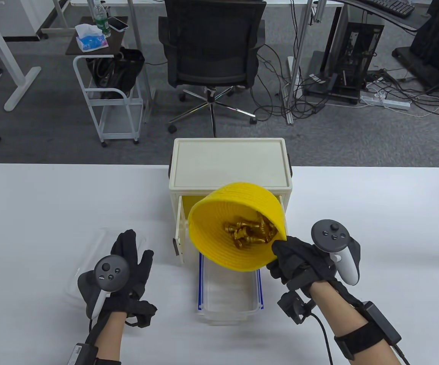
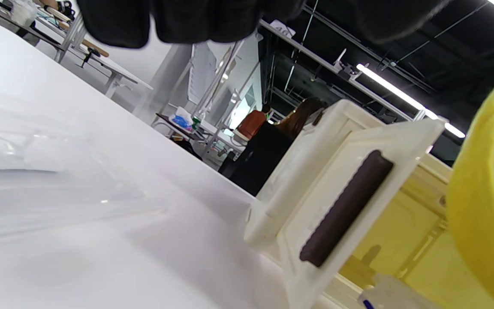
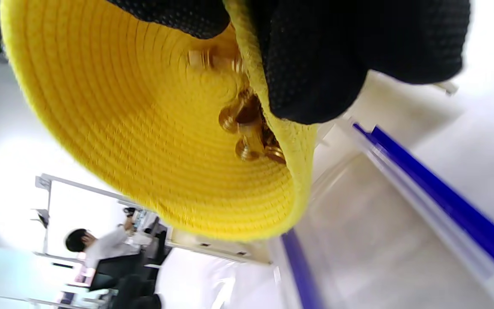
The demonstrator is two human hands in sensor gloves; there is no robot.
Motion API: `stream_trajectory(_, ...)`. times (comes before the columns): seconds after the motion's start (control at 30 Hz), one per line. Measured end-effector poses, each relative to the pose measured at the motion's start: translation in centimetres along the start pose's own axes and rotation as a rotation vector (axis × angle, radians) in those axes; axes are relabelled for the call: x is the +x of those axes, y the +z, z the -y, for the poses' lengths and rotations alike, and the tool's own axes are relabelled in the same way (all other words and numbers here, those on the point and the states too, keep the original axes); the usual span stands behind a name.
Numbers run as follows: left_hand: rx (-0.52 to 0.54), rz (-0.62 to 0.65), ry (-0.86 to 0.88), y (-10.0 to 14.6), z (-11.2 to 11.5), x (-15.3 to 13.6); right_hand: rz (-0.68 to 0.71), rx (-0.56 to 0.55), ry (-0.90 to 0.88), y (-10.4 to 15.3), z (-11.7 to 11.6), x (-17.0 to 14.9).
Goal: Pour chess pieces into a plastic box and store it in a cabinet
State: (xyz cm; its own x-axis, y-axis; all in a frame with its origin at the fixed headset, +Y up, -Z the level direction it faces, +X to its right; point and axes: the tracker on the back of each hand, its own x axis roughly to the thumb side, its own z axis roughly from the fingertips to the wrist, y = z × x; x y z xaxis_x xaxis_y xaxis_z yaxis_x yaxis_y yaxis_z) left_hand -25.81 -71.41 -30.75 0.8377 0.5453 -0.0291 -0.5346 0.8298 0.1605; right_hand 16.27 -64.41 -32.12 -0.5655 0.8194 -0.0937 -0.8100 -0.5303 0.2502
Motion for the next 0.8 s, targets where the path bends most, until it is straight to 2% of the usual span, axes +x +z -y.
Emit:
stream_trajectory(0.2, -0.002, 0.002, -0.012, 0.0, 0.0, 0.1, 0.043, -0.064, 0.179, -0.2, -1.3, 0.7)
stream_trajectory(0.33, -0.001, -0.002, -0.005, 0.0, -0.1, 0.1, 0.100, -0.103, 0.189, 0.0, -1.4, 1.0)
stream_trajectory(0.7, 0.000, -0.009, -0.009, 0.1, -0.2, 0.1, 0.308, -0.373, 0.472, 1.3, -2.2, 2.4)
stream_trajectory(0.8, -0.001, -0.010, -0.010, 0.1, -0.2, 0.1, 0.338, -0.416, 0.500, 1.5, -2.1, 2.7)
